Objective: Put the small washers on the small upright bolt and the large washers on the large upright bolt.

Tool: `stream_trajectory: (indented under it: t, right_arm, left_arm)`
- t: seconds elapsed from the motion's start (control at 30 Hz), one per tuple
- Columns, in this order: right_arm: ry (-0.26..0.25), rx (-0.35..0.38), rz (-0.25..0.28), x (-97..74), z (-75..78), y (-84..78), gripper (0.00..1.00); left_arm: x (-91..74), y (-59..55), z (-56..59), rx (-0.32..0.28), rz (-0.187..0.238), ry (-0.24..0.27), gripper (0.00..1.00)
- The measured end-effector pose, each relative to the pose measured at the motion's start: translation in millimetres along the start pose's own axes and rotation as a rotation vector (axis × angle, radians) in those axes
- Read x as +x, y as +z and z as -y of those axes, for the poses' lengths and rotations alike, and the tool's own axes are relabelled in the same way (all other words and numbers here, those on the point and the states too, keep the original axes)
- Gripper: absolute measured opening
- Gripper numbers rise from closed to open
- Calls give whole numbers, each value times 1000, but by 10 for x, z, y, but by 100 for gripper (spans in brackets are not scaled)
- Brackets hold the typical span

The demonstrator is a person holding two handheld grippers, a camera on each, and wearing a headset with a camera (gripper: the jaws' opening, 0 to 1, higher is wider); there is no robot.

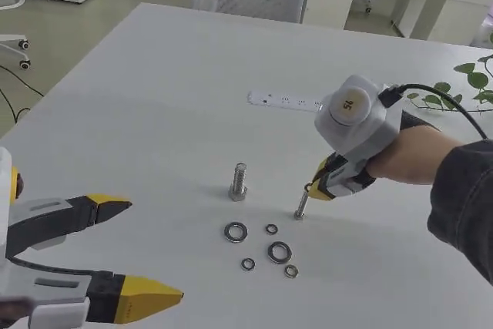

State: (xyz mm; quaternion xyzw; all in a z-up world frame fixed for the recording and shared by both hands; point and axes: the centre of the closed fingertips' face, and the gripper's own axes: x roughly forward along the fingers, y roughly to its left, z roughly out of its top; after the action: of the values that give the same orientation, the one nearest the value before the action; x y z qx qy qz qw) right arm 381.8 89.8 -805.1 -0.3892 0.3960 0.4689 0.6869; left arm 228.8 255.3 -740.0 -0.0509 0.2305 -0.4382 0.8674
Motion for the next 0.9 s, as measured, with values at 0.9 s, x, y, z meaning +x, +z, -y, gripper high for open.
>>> stream_trajectory:
  t: [0.9]
  right_arm:
    - [31, 12, -23, 196, 31, -71, 14]
  left_arm:
    - [7, -28, -63, -15, -6, 15, 91]
